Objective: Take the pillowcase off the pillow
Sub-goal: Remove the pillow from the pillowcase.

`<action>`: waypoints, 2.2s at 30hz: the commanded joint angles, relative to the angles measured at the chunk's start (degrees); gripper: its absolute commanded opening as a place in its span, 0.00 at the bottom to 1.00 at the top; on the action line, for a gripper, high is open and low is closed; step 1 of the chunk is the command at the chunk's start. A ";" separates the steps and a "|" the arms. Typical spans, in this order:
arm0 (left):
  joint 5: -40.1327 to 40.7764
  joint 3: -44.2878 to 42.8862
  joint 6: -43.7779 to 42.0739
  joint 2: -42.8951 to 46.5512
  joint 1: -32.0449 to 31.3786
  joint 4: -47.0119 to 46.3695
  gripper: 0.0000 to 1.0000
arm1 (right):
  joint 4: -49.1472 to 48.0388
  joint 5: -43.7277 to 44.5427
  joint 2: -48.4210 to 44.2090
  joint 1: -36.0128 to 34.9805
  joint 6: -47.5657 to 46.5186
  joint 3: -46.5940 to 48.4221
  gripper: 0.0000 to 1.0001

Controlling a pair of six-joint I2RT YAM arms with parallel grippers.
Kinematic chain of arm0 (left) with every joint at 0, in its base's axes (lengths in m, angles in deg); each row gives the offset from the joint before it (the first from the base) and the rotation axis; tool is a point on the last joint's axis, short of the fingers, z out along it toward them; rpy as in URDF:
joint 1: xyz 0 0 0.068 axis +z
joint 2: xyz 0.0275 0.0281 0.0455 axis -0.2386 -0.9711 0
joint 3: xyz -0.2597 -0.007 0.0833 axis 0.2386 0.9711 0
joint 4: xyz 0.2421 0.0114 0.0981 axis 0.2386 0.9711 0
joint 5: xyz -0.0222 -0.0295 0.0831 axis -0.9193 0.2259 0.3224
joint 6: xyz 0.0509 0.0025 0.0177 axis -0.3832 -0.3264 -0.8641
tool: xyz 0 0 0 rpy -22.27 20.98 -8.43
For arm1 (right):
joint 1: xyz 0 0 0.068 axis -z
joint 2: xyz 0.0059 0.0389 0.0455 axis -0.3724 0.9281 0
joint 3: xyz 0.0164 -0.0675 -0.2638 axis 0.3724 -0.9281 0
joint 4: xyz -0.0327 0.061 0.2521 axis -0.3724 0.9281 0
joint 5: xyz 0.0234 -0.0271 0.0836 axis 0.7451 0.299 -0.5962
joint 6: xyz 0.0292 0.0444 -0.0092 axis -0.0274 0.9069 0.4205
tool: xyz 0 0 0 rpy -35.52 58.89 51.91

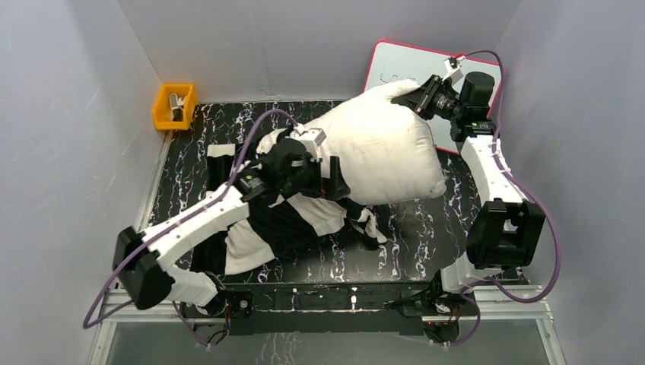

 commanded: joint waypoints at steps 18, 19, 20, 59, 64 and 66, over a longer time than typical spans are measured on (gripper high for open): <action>33.22 23.53 42.04 5.74 -3.50 27.95 0.98 | -7.00 -1.27 -2.58 6.72 1.73 5.43 0.00; 33.25 24.53 43.71 7.05 -3.51 30.37 0.98 | -8.39 -1.84 -2.33 7.45 2.88 5.43 0.00; 33.50 25.15 45.14 7.94 -3.52 32.79 0.98 | -9.34 -2.16 -2.14 8.00 3.80 5.60 0.00; 16.43 -41.60 -9.19 -32.40 24.88 15.83 0.98 | 5.60 -4.17 -3.62 -4.95 -11.03 7.45 0.00; 9.49 -44.35 -14.71 -41.02 25.93 19.30 0.98 | 5.60 -4.25 -3.71 -5.19 -11.47 8.10 0.00; 11.46 -42.26 -15.18 -42.07 25.91 19.59 0.98 | 5.56 -4.27 -3.17 -5.14 -11.35 9.17 0.00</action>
